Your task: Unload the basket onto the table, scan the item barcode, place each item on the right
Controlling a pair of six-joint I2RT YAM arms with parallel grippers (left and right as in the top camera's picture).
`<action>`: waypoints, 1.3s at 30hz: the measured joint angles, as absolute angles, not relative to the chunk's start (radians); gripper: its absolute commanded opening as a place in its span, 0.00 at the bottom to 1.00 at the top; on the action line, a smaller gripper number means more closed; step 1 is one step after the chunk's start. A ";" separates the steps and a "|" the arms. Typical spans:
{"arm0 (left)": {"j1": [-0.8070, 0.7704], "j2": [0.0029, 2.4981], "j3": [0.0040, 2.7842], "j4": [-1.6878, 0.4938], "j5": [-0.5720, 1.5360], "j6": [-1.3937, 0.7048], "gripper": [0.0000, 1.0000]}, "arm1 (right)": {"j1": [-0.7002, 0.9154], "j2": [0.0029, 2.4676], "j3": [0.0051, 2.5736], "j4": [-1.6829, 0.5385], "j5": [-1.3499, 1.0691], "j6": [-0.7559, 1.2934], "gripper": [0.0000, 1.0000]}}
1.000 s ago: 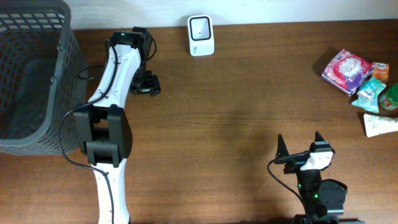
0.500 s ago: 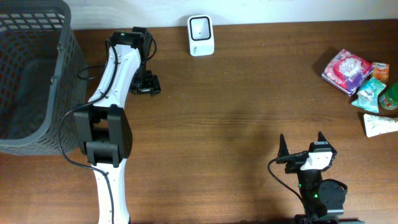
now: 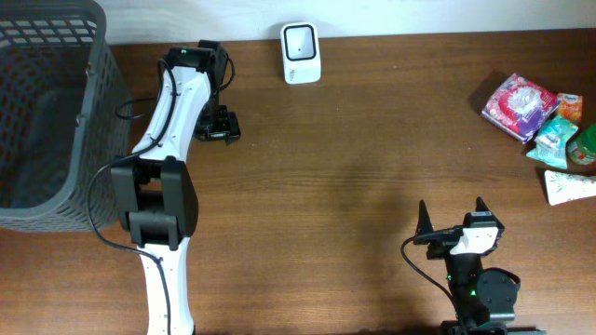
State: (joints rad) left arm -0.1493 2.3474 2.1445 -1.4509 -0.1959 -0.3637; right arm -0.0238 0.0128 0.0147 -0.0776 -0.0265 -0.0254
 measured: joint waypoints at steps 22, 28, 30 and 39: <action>-0.170 2.337 2.140 -1.322 -0.140 -0.364 0.99 | -0.024 0.013 0.015 -0.078 -0.027 -0.025 0.98; -0.199 2.087 2.075 -1.114 -0.131 -0.332 0.99 | -0.024 0.013 0.015 -0.078 -0.027 -0.026 0.99; -0.196 1.938 1.918 -0.984 -0.132 -0.299 0.99 | -0.024 0.012 0.015 -0.077 -0.027 -0.026 0.98; -0.194 1.328 1.034 -0.514 -0.112 -0.223 0.99 | -0.023 0.012 0.015 -0.076 -0.027 -0.026 0.99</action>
State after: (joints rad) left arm -0.1940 1.3277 1.0344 -0.5137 -0.1116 -0.2234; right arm -0.0235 0.0116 0.0147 -0.0761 -0.0269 -0.0257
